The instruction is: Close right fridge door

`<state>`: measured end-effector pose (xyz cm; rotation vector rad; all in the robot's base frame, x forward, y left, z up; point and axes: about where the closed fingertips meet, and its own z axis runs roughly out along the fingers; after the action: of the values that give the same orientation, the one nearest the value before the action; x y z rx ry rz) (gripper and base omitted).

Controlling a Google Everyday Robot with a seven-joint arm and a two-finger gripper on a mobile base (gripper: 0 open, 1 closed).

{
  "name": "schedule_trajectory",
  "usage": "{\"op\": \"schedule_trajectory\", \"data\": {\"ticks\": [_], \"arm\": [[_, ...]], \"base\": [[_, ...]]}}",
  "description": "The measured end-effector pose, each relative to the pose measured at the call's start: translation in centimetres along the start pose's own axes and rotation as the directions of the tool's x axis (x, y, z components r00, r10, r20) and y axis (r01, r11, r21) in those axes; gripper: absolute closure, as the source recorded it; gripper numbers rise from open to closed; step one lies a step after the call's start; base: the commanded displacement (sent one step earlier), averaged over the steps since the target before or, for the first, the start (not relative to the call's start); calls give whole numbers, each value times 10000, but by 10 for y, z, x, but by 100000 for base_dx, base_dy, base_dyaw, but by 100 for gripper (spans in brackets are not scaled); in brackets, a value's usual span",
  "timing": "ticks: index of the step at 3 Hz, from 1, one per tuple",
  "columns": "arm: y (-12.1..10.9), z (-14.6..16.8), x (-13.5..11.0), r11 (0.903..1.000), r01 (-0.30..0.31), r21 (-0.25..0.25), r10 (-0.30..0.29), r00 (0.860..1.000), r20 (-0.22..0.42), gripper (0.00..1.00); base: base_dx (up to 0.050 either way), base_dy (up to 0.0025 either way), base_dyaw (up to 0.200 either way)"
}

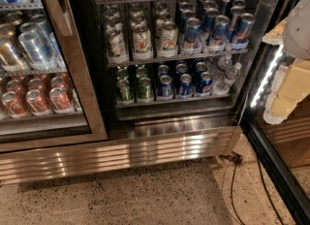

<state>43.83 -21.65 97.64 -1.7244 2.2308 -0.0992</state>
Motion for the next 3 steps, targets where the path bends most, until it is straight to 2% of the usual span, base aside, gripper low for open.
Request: {"op": "schedule_trajectory", "data": {"ticks": [3], "arm": [[0, 0, 0, 10000, 0, 0, 0, 10000, 0, 0]], "base": [[-4852, 3, -17]]}}
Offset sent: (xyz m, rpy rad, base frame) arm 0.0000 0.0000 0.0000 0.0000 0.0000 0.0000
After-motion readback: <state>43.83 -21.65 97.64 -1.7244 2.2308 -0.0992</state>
